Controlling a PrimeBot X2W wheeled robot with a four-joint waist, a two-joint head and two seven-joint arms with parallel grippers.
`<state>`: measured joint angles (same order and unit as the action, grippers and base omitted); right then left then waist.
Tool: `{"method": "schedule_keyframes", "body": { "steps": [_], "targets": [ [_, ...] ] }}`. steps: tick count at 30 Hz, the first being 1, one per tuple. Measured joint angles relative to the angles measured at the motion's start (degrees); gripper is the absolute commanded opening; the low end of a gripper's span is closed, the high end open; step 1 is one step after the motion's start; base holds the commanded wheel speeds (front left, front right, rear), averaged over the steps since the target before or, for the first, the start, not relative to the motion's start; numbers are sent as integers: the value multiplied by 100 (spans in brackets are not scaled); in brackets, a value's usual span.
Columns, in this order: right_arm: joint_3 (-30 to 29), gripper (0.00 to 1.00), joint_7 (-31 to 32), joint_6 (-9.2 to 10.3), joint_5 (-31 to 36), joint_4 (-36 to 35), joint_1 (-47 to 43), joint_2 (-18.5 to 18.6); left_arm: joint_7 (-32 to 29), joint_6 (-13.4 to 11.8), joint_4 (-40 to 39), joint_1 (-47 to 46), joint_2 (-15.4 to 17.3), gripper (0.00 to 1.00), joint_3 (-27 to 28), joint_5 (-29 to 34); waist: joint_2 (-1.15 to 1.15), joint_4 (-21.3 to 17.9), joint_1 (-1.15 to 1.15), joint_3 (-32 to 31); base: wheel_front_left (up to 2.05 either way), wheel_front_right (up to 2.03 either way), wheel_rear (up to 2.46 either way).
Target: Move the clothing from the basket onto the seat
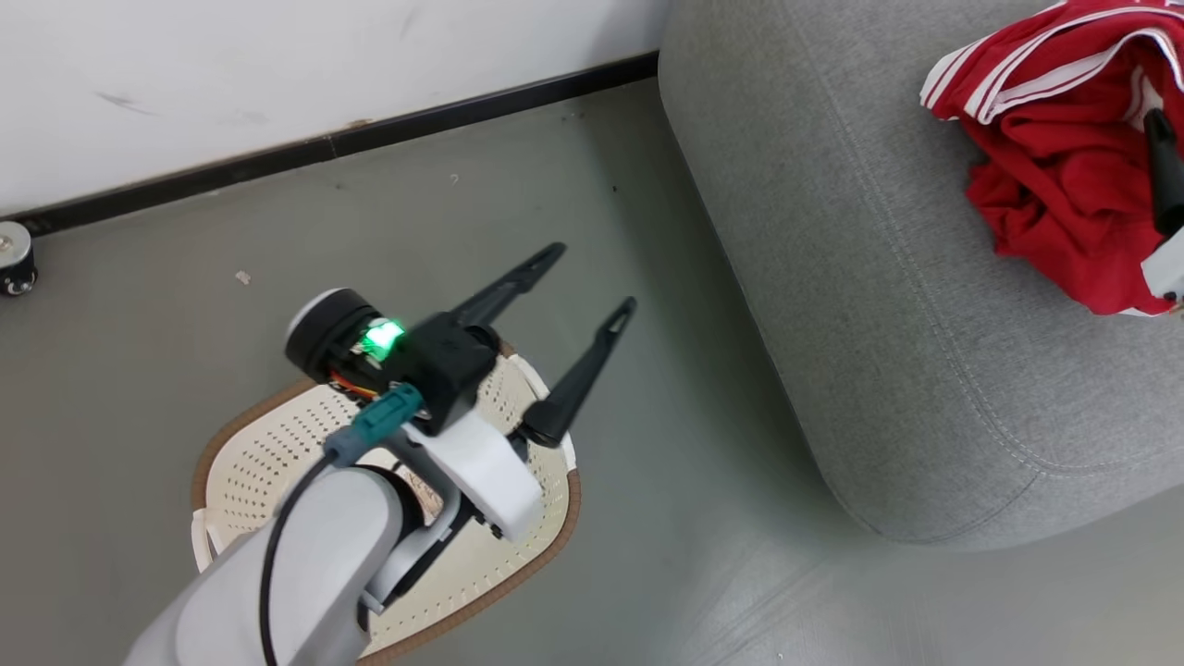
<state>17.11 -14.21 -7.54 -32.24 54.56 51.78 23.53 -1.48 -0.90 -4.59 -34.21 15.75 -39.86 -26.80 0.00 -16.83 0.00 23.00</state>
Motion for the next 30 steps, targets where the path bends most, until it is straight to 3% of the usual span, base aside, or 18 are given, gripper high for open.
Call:
{"method": "schedule_keyframes", "body": {
  "steps": [15,30],
  "targets": [
    [-533,100,-10,0,361,-925,-632,-68,360,-250,328,372,112,100,410,-196,0,-85,0,-426,0,0,0],
    [-463,100,-15,0,829,-1741,-1252,-504,828,-635,724,1066,227,100,989,-480,0,91,0,-1013,0,0,0]
  ]
}}
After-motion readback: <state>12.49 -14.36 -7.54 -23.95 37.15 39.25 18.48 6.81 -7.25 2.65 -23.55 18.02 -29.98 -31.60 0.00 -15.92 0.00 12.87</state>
